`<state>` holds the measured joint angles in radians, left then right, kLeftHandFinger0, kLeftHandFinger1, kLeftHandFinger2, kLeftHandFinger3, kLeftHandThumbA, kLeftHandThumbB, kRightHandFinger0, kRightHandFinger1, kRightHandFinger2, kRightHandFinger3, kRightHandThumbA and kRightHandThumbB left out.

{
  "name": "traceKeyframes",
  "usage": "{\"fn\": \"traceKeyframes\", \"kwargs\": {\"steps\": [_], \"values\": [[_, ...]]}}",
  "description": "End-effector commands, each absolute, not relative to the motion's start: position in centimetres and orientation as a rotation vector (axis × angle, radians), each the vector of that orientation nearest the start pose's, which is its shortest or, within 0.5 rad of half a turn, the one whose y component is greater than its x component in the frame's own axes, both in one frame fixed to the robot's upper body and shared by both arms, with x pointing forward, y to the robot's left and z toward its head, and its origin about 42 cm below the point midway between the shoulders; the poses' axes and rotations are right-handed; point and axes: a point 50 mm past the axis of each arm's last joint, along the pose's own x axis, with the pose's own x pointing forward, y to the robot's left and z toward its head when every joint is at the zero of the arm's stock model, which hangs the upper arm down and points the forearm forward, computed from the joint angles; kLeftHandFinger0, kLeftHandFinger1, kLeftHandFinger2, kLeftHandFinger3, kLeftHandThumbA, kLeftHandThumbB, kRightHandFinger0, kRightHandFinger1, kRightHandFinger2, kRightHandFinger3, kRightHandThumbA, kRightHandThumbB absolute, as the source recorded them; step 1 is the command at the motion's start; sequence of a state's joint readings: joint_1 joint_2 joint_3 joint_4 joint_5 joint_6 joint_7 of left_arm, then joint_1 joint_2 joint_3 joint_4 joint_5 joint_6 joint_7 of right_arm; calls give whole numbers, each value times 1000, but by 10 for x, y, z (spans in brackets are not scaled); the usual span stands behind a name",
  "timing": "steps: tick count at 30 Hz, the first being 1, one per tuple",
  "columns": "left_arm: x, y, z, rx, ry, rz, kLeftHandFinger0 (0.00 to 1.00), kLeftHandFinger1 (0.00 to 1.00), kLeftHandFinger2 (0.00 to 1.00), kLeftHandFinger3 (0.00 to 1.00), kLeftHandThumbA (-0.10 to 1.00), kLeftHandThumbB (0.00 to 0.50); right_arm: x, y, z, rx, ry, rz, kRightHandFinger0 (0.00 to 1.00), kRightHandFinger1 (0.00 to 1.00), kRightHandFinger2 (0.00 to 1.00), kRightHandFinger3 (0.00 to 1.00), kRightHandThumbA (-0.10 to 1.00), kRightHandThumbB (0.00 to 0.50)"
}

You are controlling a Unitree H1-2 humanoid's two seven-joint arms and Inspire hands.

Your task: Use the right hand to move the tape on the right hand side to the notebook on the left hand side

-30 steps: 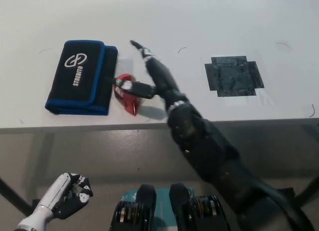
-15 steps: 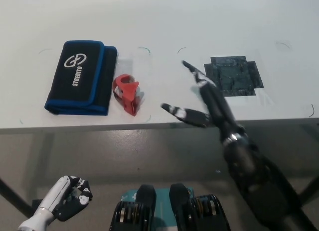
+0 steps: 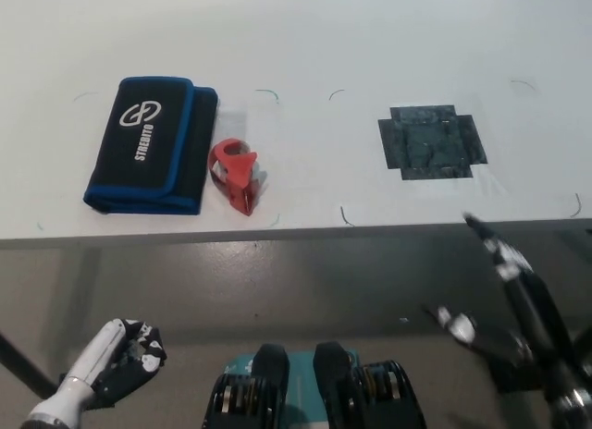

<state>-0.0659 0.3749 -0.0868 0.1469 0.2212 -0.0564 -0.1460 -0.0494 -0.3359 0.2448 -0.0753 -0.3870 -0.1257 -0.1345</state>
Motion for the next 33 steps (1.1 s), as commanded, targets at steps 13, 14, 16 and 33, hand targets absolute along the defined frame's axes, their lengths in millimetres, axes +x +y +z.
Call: {"fn": "traceKeyframes", "kwargs": {"steps": [13, 14, 16, 33], "values": [[296, 325, 102, 614, 20, -218, 119, 226, 434, 703, 17, 157, 305, -246, 117, -691, -248, 201, 1000, 1000, 1000, 1000, 883, 485], [297, 325, 102, 613, 19, -218, 109, 216, 422, 700, 18, 162, 305, -245, 117, -703, -248, 205, 1000, 1000, 1000, 1000, 894, 494], [301, 324, 105, 618, 13, -223, 66, 177, 392, 695, 30, 169, 304, -244, 117, -727, -252, 201, 1000, 1000, 1000, 1000, 905, 479], [291, 323, 97, 620, 43, -221, 41, 171, 376, 690, 85, 179, 300, -243, 112, -746, -219, 239, 1000, 1000, 1000, 1000, 922, 467]]}}
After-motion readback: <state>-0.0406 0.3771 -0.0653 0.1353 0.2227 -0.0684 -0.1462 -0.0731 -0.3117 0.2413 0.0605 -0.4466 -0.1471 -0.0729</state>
